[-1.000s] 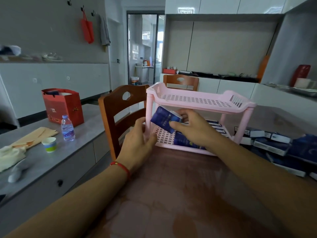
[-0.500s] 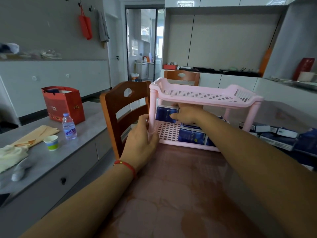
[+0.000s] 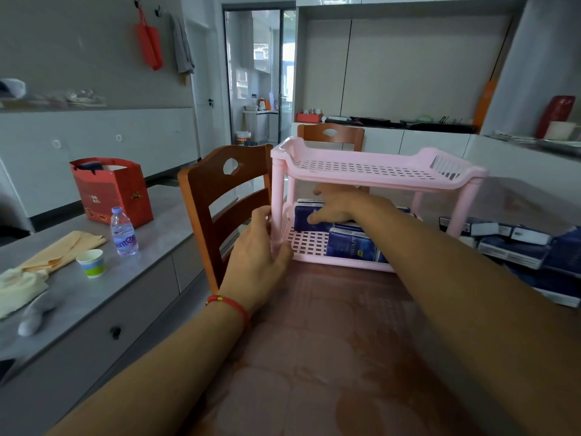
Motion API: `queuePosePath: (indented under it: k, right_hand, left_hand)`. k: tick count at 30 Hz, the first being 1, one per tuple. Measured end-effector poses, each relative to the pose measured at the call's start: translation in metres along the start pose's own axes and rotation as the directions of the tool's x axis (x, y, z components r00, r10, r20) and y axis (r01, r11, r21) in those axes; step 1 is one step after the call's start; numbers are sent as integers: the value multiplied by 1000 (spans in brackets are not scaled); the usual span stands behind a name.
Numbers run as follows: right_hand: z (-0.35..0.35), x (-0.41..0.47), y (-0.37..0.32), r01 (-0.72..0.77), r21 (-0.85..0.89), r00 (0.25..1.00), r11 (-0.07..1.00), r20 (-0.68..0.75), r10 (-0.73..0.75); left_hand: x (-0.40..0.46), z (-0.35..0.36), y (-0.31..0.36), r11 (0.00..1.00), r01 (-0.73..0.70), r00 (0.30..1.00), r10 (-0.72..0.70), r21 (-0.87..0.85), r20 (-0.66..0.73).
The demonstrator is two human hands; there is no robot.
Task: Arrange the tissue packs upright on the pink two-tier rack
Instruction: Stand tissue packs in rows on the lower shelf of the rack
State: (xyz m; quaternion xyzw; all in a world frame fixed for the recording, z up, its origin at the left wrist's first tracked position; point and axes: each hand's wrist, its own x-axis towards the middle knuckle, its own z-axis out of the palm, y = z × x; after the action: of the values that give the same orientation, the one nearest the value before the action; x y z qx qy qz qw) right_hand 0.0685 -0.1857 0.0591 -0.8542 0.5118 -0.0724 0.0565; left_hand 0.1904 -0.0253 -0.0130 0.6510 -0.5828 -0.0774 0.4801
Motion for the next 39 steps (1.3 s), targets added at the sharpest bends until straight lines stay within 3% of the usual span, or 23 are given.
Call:
queuePosePath:
  k: [9, 12, 15, 18, 21, 23, 27, 32, 36, 39]
  right_hand:
    - [13, 11, -3, -55, -59, 995, 997, -83, 50]
    - [11, 5, -4, -11, -29, 995, 1000, -100, 8]
    - [8, -19, -6, 132, -16, 974, 991, -181, -133]
    - [4, -66, -1, 339, -31, 920, 940, -200, -338]
    - [0, -125, 21, 501, -236, 773, 832, -310, -554]
    - [1, -161, 47, 526, -351, 721, 775, -299, -625]
    - [1, -218, 114, 410, -415, 801, 813, -264, -538]
    - [-8, -275, 195, 228, -440, 866, 869, -315, -387]
    - [-22, -312, 237, -28, -411, 893, 911, -420, -162]
    - [-27, -340, 266, -261, -310, 857, 914, -510, 72]
  left_hand:
    - [0, 0, -1, 1000, -9, 1000, 9, 7, 13]
    - [0, 1, -3, 1000, -11, 1000, 11, 15, 23]
    - [0, 1, -4, 1000, -1, 1000, 0, 20, 27]
    - [-1, -1, -2, 998, -28, 995, 34, 64, -92]
    - [-7, -6, 6, 960, -180, 944, 229, 213, -235]
    - [-16, -9, 14, 910, -297, 910, 361, 291, -202]
    - [-33, -5, 36, 770, -546, 829, 554, 329, 81]
    - [-56, 30, 91, 561, -781, 623, 668, 275, 407]
    - [-70, 86, 139, 559, -820, 546, 695, 126, 468]
    - [-77, 130, 170, 610, -792, 537, 710, -18, 456]
